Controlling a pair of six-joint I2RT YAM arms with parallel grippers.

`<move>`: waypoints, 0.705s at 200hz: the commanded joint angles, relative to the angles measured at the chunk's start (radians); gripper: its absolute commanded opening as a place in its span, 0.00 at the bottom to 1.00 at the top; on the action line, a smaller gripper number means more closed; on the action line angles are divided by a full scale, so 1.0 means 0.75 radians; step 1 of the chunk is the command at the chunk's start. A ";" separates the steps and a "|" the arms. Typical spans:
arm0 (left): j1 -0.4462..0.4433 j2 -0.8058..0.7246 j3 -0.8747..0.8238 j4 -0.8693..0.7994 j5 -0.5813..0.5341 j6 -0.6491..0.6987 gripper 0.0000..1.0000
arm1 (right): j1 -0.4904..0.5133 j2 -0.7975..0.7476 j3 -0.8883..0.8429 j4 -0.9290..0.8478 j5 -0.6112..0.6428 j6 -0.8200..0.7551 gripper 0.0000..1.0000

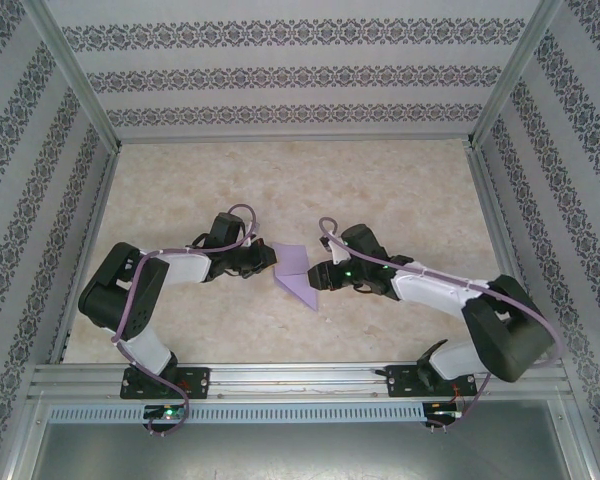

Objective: Fold a paper plane with a square sheet of paper (fold left side to right side)
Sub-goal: Fourth fold the wing at the center of the table.

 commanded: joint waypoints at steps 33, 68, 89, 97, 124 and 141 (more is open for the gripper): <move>-0.035 -0.083 0.031 -0.058 -0.029 -0.045 0.06 | 0.128 -0.197 0.096 -0.373 0.471 -0.029 0.52; -0.049 -0.093 0.058 -0.089 -0.031 -0.047 0.06 | 0.367 -0.157 0.151 -0.459 0.739 0.046 0.55; -0.056 -0.099 0.069 -0.101 -0.031 -0.049 0.06 | 0.495 -0.082 0.192 -0.474 0.875 0.096 0.57; -0.057 -0.102 0.073 -0.108 -0.033 -0.047 0.06 | 0.540 -0.051 0.208 -0.478 0.924 0.116 0.59; -0.061 -0.113 0.081 -0.124 -0.040 -0.046 0.06 | 0.635 0.089 0.275 -0.491 1.026 0.154 0.60; -0.061 -0.119 0.083 -0.128 -0.042 -0.049 0.06 | 0.676 0.180 0.322 -0.517 1.081 0.173 0.60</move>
